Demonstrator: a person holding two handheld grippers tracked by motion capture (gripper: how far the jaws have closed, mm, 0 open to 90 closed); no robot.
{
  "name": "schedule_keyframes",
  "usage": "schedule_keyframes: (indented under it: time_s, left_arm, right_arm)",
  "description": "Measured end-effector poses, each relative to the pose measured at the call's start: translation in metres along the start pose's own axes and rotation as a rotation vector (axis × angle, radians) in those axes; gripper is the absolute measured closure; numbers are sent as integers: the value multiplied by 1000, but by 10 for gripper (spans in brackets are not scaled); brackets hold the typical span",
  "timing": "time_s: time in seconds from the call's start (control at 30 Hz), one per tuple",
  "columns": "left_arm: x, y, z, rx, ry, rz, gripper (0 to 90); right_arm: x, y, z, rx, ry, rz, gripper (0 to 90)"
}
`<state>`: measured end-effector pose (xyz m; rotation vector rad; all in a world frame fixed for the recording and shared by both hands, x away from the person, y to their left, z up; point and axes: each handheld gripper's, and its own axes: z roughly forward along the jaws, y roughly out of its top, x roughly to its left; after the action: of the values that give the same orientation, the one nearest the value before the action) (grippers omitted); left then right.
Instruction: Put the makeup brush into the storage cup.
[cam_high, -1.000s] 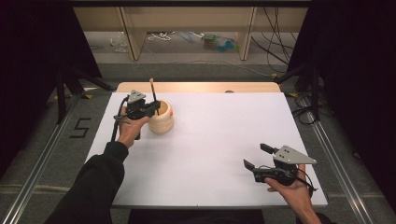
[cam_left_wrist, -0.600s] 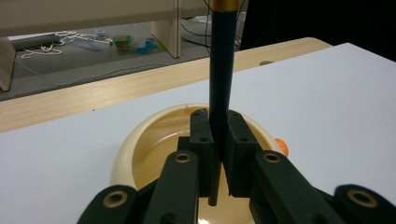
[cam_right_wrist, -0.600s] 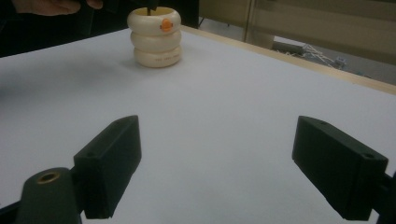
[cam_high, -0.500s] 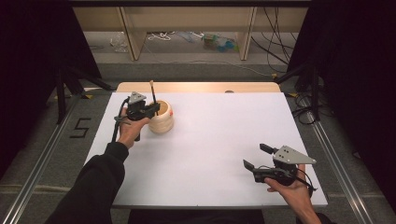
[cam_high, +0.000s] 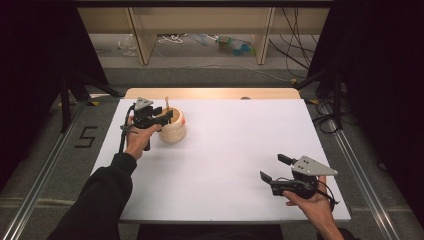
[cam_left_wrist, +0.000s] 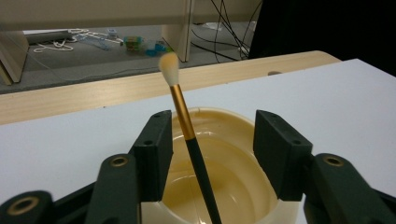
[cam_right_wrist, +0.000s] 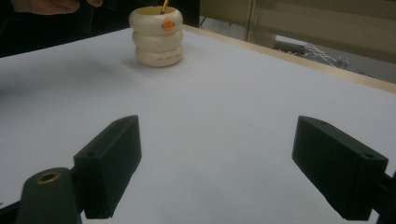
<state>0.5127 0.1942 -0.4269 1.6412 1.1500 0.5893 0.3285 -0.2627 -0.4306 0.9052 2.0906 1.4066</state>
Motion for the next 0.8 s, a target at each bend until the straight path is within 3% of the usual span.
schedule_keyframes:
  time_s: [0.07, 0.17, 0.33, 0.6, 0.7, 0.8]
  left_arm:
    - [0, 1, -1, -5, -6, -19, 438]
    - [0, 2, -4, 3, -6, -15, 409]
    - [-1, 6, -12, 10, -46, -42, 314]
    - [-17, 8, -32, 8, -54, 40, 254]
    - [-23, 7, -40, -11, -52, 61, 236]
    - [-27, 5, -50, -31, -69, 64, 226]
  right_arm:
    - [0, 0, 0, -8, -4, -11, 167]
    - [0, 0, 0, -4, -2, -5, 166]
    - [-1, 0, 0, -10, -9, -8, 166]
    - [0, 0, 0, -8, -9, 8, 166]
    - [0, 0, 0, -19, -14, -7, 166]
    - [1, 0, 0, -10, -12, 12, 166]
